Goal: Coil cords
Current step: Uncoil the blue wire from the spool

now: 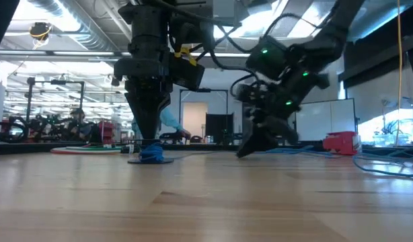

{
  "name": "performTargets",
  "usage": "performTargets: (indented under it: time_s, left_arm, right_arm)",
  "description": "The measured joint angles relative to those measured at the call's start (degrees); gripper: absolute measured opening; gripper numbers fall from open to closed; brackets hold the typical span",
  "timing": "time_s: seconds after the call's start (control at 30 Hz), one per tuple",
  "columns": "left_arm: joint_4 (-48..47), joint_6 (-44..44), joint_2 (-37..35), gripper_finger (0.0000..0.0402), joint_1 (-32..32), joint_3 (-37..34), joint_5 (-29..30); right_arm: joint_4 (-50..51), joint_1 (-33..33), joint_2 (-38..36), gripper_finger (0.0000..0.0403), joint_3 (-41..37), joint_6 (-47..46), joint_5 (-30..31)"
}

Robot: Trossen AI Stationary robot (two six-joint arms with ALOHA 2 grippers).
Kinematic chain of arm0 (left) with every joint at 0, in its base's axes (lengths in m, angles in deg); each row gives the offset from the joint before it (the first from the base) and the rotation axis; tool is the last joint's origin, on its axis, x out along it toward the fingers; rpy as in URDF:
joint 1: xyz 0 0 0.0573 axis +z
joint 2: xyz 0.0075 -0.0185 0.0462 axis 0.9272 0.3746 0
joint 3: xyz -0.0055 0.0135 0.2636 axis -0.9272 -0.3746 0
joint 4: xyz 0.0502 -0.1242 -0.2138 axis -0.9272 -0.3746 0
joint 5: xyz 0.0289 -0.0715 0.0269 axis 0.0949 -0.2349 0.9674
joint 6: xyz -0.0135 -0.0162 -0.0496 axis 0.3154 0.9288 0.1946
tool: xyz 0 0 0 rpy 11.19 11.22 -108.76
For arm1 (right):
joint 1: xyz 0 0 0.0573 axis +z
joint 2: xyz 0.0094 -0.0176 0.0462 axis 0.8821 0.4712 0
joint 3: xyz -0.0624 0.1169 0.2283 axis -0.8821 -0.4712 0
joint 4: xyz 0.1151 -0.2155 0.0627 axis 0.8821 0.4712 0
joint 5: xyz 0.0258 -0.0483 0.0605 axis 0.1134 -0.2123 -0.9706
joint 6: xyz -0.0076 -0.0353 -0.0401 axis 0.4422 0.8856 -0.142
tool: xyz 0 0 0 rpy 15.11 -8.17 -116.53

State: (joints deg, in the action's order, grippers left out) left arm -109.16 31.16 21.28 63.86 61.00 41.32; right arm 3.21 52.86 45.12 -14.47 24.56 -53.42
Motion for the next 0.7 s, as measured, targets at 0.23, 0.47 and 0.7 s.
performTargets:
  time_s: [0.23, 0.47, 0.7]
  left_arm:
    - [-1.68, 0.91, 0.0, 0.0021, 0.0, 0.0, 0.02]
    - [-3.9, 2.44, 0.0, 0.0021, 0.0, 0.01, 0.02]
    - [-5.73, 4.16, 0.0, 0.0021, 0.0, 0.02, 0.02]
  right_arm:
    - [13.88, 4.22, -11.09, 0.0005, -7.65, -2.3, 16.07]
    - [26.21, 6.9, -25.0, 0.0004, -17.22, -10.71, 24.73]
    - [24.0, 6.77, -38.31, 0.0008, -24.87, -19.73, 27.31]
